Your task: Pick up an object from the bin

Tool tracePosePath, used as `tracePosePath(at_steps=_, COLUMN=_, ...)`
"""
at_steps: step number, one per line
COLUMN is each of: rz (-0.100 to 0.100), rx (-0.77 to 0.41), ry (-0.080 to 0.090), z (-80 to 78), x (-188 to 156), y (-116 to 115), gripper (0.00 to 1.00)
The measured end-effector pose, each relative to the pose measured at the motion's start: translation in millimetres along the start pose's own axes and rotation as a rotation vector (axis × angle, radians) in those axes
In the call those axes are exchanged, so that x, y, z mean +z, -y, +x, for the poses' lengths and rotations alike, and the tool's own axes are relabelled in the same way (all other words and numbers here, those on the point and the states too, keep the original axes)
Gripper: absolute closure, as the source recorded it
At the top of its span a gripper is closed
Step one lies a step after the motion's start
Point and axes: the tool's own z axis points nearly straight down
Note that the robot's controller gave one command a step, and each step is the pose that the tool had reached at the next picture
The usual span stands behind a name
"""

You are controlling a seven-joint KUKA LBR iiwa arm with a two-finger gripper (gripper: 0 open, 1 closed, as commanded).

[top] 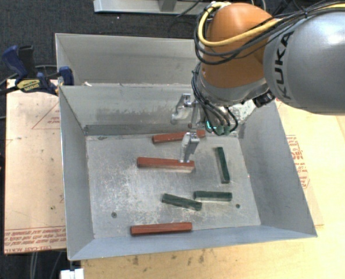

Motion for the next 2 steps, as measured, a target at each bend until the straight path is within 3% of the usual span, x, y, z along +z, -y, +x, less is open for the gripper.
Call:
tracePosePath(at_steps=1, rz=-0.001, rx=0.003, ry=0.008, z=-1.4, x=-4.9, y=0.8, gripper=1.0)
tracePosePath(at_steps=2, rz=-0.001, rx=0.003, ry=0.008, z=-1.4, x=-4.9, y=0.8, gripper=1.0)
